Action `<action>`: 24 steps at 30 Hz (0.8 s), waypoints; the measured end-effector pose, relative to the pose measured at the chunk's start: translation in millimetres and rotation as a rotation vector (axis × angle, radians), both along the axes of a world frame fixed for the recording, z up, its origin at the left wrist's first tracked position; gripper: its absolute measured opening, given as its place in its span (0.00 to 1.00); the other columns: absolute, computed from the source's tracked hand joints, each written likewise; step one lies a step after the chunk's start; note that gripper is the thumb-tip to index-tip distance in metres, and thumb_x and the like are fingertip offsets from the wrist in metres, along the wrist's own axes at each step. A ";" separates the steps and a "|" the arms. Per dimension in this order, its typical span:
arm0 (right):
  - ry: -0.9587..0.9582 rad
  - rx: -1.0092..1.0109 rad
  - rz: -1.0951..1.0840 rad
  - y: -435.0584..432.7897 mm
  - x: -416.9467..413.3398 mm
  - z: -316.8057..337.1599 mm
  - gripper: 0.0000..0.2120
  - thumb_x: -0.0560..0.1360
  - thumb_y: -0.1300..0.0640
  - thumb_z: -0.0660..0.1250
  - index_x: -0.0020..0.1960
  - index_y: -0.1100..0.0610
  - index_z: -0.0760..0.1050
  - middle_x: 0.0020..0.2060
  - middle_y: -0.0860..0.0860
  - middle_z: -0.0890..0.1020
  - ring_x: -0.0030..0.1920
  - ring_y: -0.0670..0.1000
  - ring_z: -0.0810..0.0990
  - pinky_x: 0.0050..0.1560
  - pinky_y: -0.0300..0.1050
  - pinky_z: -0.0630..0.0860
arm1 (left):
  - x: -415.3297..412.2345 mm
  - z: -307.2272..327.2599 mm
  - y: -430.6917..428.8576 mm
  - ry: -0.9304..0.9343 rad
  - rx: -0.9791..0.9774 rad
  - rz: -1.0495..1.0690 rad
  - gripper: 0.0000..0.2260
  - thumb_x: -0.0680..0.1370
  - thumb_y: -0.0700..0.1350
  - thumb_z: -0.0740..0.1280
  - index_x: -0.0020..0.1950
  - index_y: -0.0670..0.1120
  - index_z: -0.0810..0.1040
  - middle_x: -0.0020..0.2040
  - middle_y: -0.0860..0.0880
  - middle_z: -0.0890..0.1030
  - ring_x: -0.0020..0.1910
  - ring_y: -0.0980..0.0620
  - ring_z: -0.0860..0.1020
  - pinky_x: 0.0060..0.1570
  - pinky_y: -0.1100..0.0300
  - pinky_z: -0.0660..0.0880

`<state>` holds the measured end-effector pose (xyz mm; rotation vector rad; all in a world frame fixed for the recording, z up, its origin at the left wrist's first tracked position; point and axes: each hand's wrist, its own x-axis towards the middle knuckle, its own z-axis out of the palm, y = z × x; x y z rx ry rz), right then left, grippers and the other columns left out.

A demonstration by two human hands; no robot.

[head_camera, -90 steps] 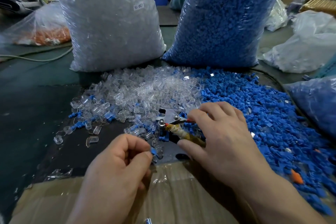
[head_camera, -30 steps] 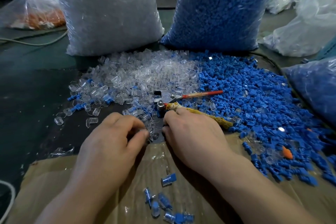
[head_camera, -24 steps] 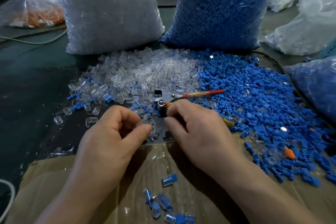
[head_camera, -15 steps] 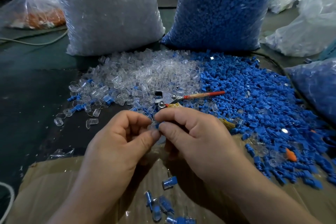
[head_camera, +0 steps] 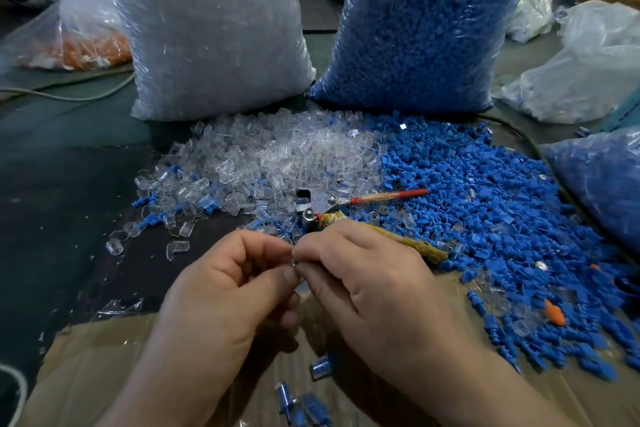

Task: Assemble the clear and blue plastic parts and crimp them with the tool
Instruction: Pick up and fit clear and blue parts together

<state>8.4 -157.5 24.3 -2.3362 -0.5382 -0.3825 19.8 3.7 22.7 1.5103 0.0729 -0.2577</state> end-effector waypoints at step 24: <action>0.230 -0.634 -0.380 -48.5 36.0 -12.4 0.32 0.73 0.32 0.59 0.72 0.44 0.57 0.66 0.46 0.67 0.65 0.53 0.64 0.68 0.55 0.60 | 6.3 -5.5 7.3 -0.031 0.107 0.063 0.15 0.74 0.33 0.71 0.38 0.54 0.83 0.29 0.46 0.80 0.25 0.51 0.77 0.25 0.64 0.75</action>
